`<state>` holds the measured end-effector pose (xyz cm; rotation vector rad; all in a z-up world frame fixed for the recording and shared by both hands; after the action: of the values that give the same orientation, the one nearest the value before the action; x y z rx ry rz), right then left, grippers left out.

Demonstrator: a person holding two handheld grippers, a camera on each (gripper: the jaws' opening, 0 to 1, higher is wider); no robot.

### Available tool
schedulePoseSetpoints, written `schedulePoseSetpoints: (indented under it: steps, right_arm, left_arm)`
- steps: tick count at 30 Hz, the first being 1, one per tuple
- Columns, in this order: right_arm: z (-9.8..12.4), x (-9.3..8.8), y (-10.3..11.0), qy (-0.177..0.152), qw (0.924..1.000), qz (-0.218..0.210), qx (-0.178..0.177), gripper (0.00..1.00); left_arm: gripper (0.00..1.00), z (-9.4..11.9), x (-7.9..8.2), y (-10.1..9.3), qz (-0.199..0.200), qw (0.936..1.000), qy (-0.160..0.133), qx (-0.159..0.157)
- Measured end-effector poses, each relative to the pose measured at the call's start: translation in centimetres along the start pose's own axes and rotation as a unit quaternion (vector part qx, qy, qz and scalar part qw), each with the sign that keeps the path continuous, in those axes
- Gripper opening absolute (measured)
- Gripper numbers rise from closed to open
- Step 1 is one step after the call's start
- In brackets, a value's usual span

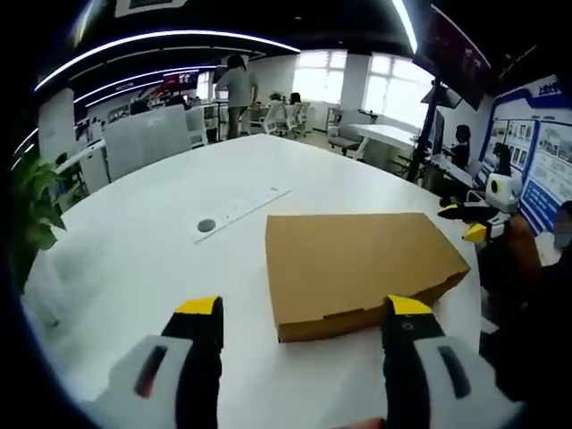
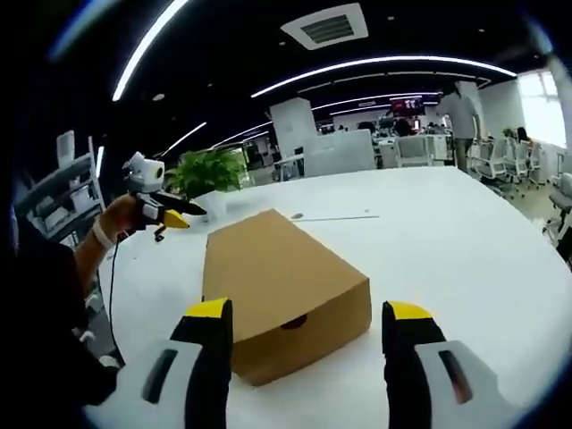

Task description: Operate the shoe box by opening the lid, removing the specified soft item, and placing it in the target area until the item is outside and the box remains undamaged.

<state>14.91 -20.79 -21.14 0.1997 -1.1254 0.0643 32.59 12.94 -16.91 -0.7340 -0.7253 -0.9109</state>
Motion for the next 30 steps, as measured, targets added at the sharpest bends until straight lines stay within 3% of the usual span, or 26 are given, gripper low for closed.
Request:
schedulePoseSetpoints:
  steps: [8, 19, 24, 26, 30]
  right_arm:
    - [-0.9, -1.6, 0.1, 0.019, 0.9994, -0.027, -0.011, 0.69]
    - [-1.5, -1.7, -0.6, 0.023, 0.9978, -0.051, -0.037, 0.69]
    - [-1.8, -2.0, -0.9, 0.026, 0.9955, -0.082, -0.04, 0.7]
    - [-1.9, -2.5, -1.0, 0.04, 0.9909, -0.123, -0.038, 0.72]
    - [-2.0, -2.7, -1.3, 0.044, 0.9895, -0.133, -0.037, 0.77]
  left_arm:
    - [0.74, -0.3, -0.3, 0.4, 0.011, 0.9997, 0.007, -0.02]
    - [0.74, 0.0, -0.8, 0.8, 0.015, 0.9996, 0.003, -0.023]
    - [0.74, -0.5, -0.7, 0.6, 0.012, 0.9995, 0.006, -0.03]
    - [0.74, -0.7, -0.6, 0.6, 0.01, 0.9994, 0.005, -0.033]
    - [0.74, -1.0, -0.5, 0.2, 0.007, 0.9993, 0.008, -0.037]
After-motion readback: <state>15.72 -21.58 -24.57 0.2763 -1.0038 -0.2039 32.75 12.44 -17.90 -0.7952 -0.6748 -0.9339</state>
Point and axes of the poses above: the point that each gripper's makers call its tool centre point, and the gripper's own axes: z roughly backward along the fingers, y roughly to its left, x roughly out of its top, the point moved 7 cm from there along z, roughly backward along the fingers, and after that the axes turned 12 degrees about -x, right-handed, at the moved point
